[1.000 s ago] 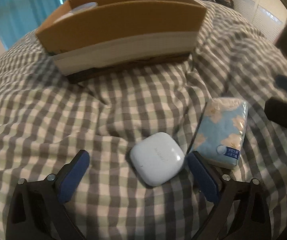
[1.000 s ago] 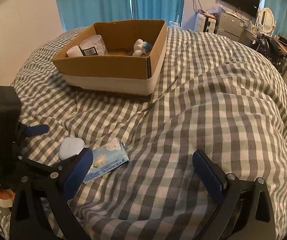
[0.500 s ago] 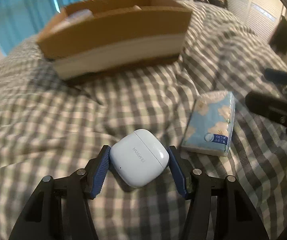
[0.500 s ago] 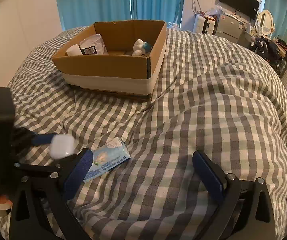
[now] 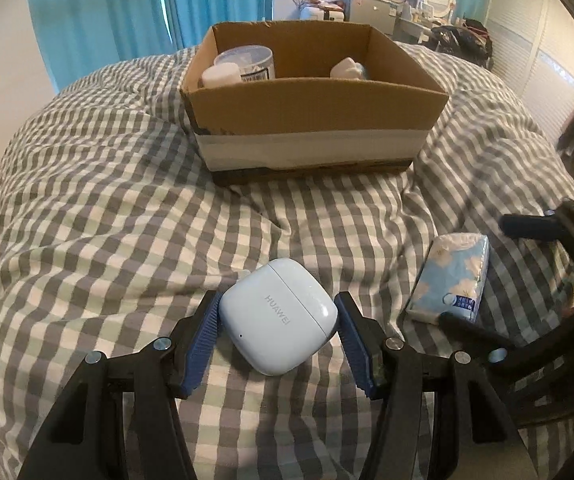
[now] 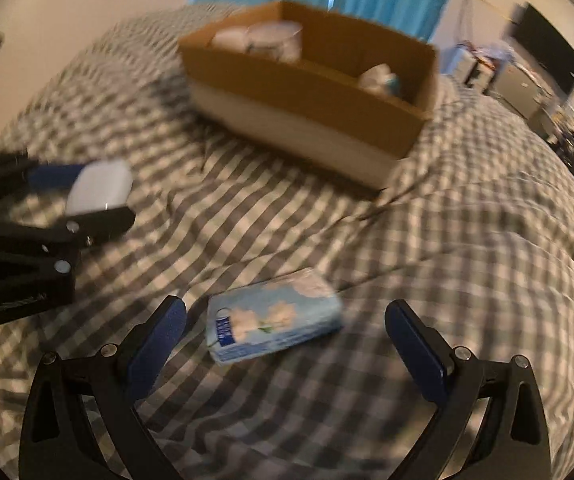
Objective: Organize objects
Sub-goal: 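Hold the earbud case in the left tool while the right tool grasps the blue tissue pack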
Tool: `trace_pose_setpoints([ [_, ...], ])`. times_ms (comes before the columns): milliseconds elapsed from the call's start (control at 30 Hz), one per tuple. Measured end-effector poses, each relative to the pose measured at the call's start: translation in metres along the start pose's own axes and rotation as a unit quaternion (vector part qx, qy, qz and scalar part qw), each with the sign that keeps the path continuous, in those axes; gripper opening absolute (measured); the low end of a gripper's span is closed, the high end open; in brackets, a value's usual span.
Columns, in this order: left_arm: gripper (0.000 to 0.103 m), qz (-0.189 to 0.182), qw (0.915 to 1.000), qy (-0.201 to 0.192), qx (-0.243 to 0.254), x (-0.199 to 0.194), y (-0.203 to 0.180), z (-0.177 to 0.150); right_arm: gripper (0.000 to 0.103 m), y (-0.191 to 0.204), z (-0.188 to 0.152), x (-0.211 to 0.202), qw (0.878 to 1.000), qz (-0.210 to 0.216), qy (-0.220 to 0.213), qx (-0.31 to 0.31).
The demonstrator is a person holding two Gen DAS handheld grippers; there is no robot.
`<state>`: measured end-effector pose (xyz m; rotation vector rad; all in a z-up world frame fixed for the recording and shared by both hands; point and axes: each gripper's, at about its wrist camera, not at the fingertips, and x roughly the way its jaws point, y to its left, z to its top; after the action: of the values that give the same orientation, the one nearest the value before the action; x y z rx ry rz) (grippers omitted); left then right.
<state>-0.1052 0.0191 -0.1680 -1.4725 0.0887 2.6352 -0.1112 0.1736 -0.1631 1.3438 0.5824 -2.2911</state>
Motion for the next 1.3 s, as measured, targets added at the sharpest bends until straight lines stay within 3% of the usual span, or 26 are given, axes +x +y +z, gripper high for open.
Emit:
trace_pose_setpoints([
  [300, 0.059, -0.015, 0.9998, 0.009, -0.004, 0.006, 0.002, -0.004, 0.1, 0.009, -0.003, 0.026, 0.999, -0.011, 0.042, -0.019],
  [500, 0.059, -0.013, 0.9999, 0.011, 0.002, 0.007, -0.001, -0.006, 0.081, 0.015, -0.007, 0.029, 0.998, -0.038, 0.048, -0.033],
  [633, 0.059, -0.01, 0.9999, 0.01, 0.006, 0.006, -0.003, -0.007, 0.079, 0.016, -0.011, 0.026, 0.997, -0.043, 0.045, -0.035],
  [933, 0.059, -0.012, 0.9999, 0.003, 0.004, -0.003, -0.004, -0.009, 0.078, 0.009, -0.009, 0.002, 0.999, -0.044, 0.003, -0.008],
  [1100, 0.059, -0.011, 0.9999, -0.005, 0.007, -0.016, -0.006, -0.013, 0.078, 0.002, -0.01, -0.024, 0.999, -0.01, -0.028, 0.031],
  [1300, 0.059, -0.009, 0.9997, -0.017, 0.011, -0.034, -0.01, -0.016, 0.078, -0.001, -0.014, -0.058, 0.996, -0.002, -0.066, 0.06],
])
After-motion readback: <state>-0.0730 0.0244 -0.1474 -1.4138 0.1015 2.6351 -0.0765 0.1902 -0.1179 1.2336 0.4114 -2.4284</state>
